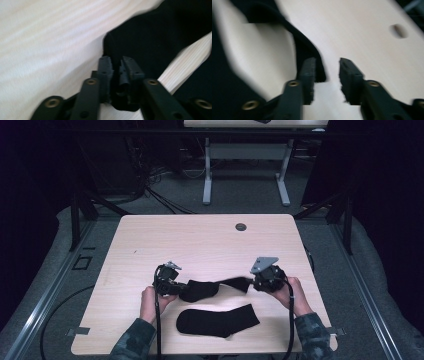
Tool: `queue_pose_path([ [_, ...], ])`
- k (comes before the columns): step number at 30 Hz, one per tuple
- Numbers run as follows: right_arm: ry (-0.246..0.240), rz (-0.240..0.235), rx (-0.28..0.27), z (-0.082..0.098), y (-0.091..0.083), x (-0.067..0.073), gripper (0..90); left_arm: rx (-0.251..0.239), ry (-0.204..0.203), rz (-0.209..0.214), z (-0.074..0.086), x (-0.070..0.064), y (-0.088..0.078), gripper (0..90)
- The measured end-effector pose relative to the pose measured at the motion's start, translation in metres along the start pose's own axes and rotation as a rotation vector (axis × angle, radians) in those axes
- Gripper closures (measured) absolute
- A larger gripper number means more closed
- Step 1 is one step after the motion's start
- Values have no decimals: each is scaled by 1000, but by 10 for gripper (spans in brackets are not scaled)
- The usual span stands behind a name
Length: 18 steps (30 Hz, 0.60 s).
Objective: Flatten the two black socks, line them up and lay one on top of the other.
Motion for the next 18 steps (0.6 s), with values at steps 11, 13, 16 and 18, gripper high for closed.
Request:
queue_pose_path([
  [11, 388, -144, -5, 35, 6, -20, 466, -33, -60, -18, -1, 5, -6, 432],
  [13, 459, -160, 15, 34, 16, -26, 469, -14, -56, -13, -1, 3, -3, 450],
  [16, 481, -156, 77, 34, 35, -30, 475, 4, -51, -16, -1, 1, 0, 496],
  [18, 497, -165, 109, 33, 46, -29, 492, 14, -47, -17, 0, 1, 2, 534],
])
Point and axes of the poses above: each handheld gripper's, and its own axes: y roughly forward along the jaws, z roughly out of its underside, x roughly to its left, the point moved 4 cm from there along y, roughly forward along the jaws, and after that the axes turned 5 degrees about -x, right-handed, at the moved point
